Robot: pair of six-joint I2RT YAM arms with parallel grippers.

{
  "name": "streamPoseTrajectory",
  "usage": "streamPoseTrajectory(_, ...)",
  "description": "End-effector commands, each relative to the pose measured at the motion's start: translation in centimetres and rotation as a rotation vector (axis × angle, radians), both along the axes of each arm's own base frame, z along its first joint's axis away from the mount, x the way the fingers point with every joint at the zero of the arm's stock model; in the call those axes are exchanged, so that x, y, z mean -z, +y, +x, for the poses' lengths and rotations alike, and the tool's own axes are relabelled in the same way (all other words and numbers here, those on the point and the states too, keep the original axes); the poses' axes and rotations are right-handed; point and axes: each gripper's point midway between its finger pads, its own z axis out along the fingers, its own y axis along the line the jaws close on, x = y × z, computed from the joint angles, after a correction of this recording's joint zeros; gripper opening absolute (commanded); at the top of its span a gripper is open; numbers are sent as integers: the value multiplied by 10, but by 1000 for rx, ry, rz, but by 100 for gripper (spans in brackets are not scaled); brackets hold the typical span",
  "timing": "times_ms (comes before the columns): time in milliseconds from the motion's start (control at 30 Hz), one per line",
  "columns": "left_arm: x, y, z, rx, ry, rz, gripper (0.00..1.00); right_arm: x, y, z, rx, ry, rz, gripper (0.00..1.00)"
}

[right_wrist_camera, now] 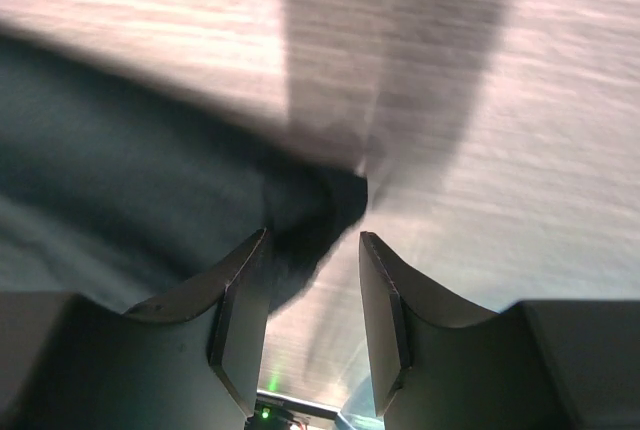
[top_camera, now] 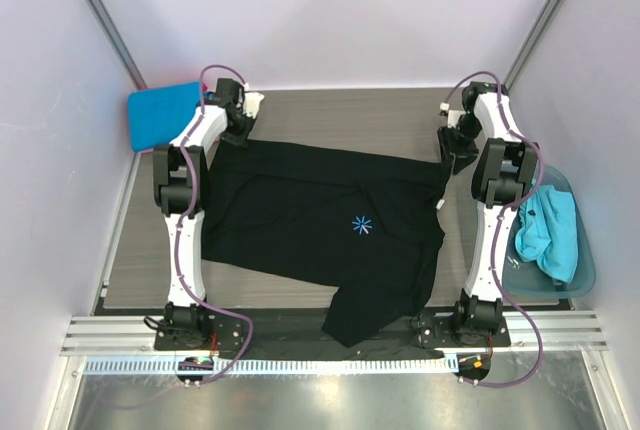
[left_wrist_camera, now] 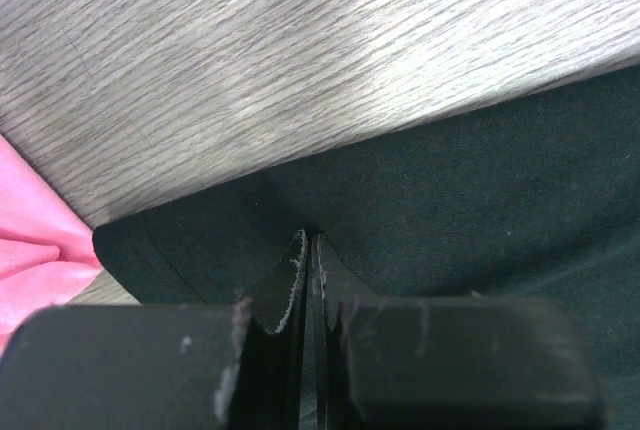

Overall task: Fold and stack the t-shirts
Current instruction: Fold the tshirt

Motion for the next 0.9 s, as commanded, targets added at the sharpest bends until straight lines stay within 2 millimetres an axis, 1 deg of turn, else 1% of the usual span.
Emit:
streamPoseTrajectory(0,19,12,-23,1,95,58,3,-24,8,-27,1,102,29,46)
streamPoseTrajectory(200,21,13,-26,6,101,65,3,-14,9,-25,4,115,50,46)
streamPoseTrajectory(367,19,9,-26,15,97,70,3,4,11,-24,13,154,68,45)
streamPoseTrajectory(433,18,10,-26,15,93,78,2,12,11,-30,15,187,69,40)
streamPoseTrajectory(500,17,11,-27,17,94,84,3,15,11,-36,14,208,69,31)
streamPoseTrajectory(533,16,11,-27,18,92,88,2,17,12,-40,13,223,71,28)
streamPoseTrajectory(633,17,13,-27,14,90,96,2,16,12,-41,13,223,73,20)
streamPoseTrajectory(667,17,13,-27,11,90,93,2,17,12,-40,8,224,73,12)
streamPoseTrajectory(700,17,12,-26,10,88,90,2,18,12,-39,4,219,75,8)
streamPoseTrajectory(767,14,12,-25,8,82,90,2,13,7,-24,-13,165,63,1)
streamPoseTrajectory(800,10,12,-23,7,71,87,2,9,3,-10,-24,114,56,1)
streamPoseTrajectory(867,1,11,-20,5,52,81,2,3,-5,6,-19,52,35,1)
